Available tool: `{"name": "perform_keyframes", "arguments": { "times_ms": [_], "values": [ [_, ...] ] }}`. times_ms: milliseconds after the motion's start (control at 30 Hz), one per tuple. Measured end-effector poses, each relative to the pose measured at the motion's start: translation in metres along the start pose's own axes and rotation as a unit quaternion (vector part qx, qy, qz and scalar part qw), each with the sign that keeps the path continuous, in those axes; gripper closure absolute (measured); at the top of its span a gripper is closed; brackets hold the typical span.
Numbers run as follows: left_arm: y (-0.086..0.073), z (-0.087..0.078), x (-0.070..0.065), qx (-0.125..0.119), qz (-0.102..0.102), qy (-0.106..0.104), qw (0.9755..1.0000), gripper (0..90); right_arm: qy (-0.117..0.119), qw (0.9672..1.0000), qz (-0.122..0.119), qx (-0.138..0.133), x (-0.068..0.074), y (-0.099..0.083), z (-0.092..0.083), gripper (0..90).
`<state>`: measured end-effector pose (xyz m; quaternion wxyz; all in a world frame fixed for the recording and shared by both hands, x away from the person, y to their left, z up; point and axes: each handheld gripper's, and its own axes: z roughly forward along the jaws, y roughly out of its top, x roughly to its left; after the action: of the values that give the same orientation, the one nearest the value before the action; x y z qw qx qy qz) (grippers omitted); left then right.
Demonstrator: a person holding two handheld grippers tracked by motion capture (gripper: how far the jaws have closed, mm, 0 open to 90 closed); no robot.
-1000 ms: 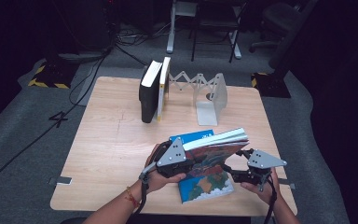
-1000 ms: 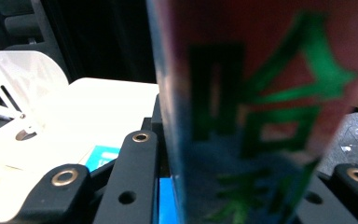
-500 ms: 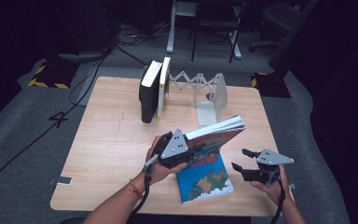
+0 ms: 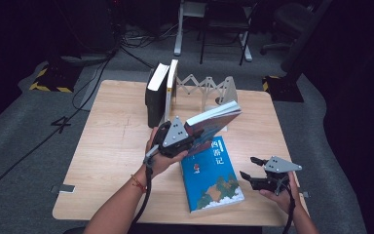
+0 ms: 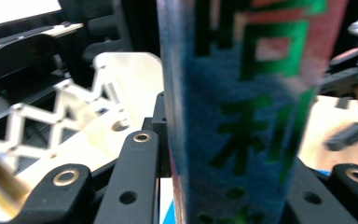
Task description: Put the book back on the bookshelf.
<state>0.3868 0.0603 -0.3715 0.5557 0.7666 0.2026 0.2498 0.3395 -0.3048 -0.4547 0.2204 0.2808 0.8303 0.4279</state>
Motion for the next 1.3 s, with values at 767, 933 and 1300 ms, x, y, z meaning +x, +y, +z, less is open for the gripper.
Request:
{"name": "perform_keyframes", "arguments": {
  "times_ms": [767,933,1300],
  "values": [
    [-0.026,0.042,0.072,0.007,-0.06,0.118,0.9912,73.8,0.0,0.9999,-0.007,0.01,-0.001,-0.002,0.004,32.0],
    [-0.03,0.053,0.074,0.01,-0.07,0.126,0.9896,73.8,-0.002,1.0,-0.004,0.008,-0.002,-0.003,0.002,32.1],
    [-0.052,0.04,0.077,-0.013,-0.115,0.123,0.9857,73.4,0.004,0.9998,-0.013,0.016,0.001,-0.003,0.006,32.2]
  ]
}}
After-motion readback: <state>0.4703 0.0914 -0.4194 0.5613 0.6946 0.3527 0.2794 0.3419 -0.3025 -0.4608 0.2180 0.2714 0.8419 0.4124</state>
